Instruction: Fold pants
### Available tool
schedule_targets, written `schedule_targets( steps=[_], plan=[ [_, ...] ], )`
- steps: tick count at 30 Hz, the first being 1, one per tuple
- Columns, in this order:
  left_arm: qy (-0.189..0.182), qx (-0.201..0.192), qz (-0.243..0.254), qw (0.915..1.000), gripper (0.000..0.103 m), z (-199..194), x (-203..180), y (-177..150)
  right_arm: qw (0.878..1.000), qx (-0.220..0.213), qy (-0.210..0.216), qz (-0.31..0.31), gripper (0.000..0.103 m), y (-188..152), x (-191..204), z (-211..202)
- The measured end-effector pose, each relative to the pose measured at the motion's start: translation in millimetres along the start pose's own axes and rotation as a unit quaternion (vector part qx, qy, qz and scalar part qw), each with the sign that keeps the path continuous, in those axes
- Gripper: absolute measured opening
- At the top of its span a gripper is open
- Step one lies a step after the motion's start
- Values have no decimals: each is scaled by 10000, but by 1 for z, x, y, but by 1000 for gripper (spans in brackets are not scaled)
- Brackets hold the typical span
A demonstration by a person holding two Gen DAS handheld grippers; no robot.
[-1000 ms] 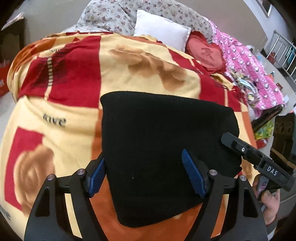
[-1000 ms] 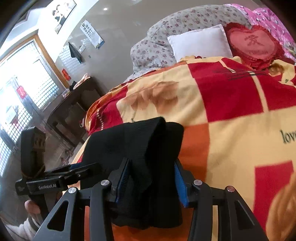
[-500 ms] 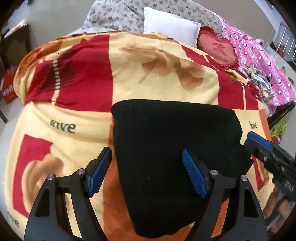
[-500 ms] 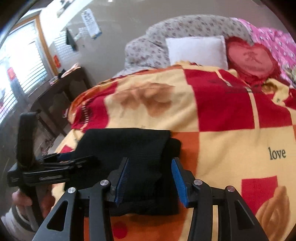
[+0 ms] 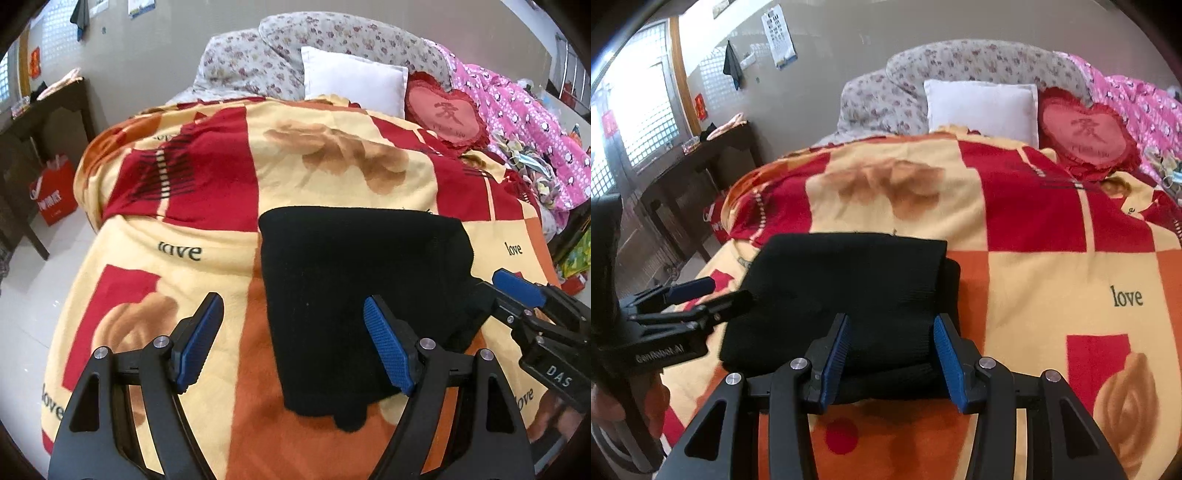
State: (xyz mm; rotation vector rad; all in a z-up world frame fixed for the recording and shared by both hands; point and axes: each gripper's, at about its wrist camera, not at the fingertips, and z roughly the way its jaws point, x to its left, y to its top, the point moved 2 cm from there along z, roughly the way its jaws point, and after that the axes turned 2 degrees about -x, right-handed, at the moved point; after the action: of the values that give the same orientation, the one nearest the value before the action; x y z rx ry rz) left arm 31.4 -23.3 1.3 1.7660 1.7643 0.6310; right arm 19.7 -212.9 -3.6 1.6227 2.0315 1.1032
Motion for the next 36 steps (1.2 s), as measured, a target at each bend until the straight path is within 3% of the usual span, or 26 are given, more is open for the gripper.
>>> schedule_targets(
  steps=[15,36],
  plan=[
    [141,-258,-8,9996,80,-35,-6,-21,10000,-6,-40,86,48,-10,6,-26],
    [192,-237,11,9995,80,-37,-7,-29,9999,46,33,96,48,-17,9,-26]
  ],
)
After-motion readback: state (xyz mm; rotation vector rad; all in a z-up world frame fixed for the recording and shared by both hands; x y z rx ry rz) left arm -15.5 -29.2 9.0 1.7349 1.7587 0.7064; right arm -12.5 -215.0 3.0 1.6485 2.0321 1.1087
